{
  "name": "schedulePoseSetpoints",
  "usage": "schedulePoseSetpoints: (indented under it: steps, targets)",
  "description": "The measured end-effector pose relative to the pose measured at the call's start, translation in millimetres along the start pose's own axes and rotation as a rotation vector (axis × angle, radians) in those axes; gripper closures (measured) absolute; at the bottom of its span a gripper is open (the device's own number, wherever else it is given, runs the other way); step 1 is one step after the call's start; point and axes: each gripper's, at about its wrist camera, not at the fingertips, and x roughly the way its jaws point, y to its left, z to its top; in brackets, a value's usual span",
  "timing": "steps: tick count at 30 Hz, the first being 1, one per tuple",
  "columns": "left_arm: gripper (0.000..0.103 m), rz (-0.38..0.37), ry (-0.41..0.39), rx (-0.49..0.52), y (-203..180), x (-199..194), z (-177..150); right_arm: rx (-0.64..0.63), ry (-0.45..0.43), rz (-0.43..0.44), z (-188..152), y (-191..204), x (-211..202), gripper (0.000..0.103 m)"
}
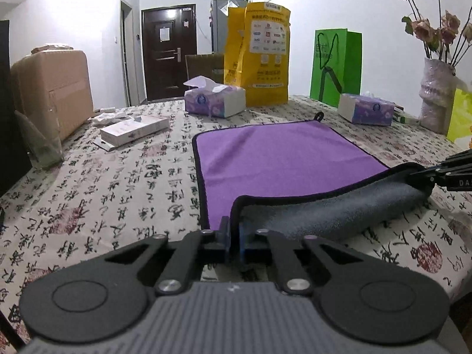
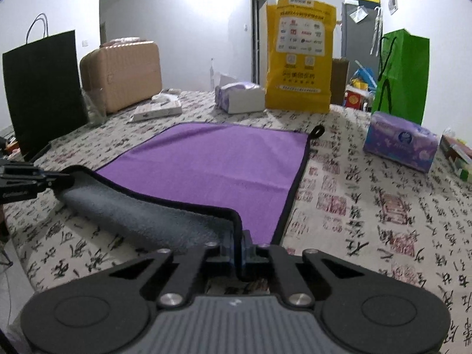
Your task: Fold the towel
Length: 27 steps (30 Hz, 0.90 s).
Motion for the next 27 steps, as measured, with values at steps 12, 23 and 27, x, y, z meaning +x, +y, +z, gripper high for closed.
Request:
schedulePoseSetpoints:
  steps: [12,23,27]
  targets:
    - [0.096,0.050,-0.050,0.050,2,15,29,-0.066,-0.058,-0.055,29,1,9,0.099]
    - [0.095,0.064,-0.054,0.040,13,39,59,-0.117,-0.079,-0.079,59,-4,25,0.099]
    - [0.095,0.051,-0.037,0.001,25,54,72,-0.113,-0.086,-0.075,70,-11,36,0.099]
